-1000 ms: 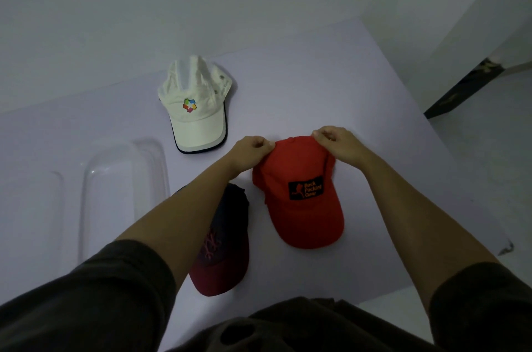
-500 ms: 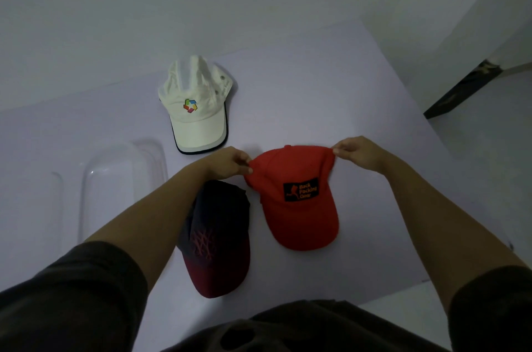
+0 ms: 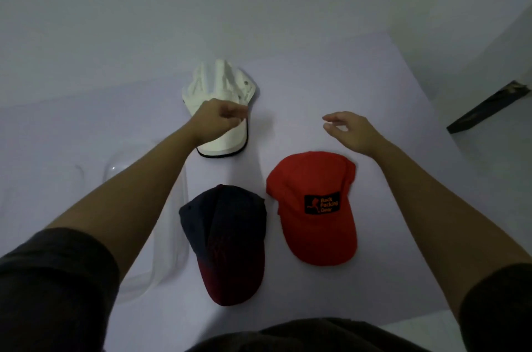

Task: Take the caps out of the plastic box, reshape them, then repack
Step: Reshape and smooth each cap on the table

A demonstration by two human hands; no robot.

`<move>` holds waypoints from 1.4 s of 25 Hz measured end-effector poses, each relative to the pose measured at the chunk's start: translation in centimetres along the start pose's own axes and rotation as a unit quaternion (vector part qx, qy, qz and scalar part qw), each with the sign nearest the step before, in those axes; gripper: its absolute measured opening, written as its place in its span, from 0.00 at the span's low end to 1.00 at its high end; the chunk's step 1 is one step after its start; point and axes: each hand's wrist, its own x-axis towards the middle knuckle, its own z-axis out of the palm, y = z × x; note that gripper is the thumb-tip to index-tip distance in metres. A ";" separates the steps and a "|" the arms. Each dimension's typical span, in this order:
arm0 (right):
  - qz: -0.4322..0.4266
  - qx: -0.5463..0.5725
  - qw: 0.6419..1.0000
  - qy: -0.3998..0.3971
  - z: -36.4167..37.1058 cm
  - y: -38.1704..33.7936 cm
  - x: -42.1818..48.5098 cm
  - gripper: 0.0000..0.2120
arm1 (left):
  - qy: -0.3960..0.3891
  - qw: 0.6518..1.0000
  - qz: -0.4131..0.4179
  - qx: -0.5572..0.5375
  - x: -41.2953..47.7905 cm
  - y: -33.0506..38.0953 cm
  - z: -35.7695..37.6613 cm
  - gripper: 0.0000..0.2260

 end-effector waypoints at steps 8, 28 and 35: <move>-0.097 -0.051 0.992 -0.063 5.7 -11.1 10.8 0.27 | 0.120 0.979 -0.006 0.165 4.0 -5.4 -7.6 0.32; -0.186 -0.259 0.946 -0.053 13.5 -13.1 12.5 0.27 | -0.111 0.954 0.073 0.268 6.3 -9.4 -8.8 0.12; -0.141 0.056 0.971 -0.185 8.5 -13.1 10.3 0.18 | -0.114 0.992 0.020 0.042 3.0 -7.2 -10.8 0.13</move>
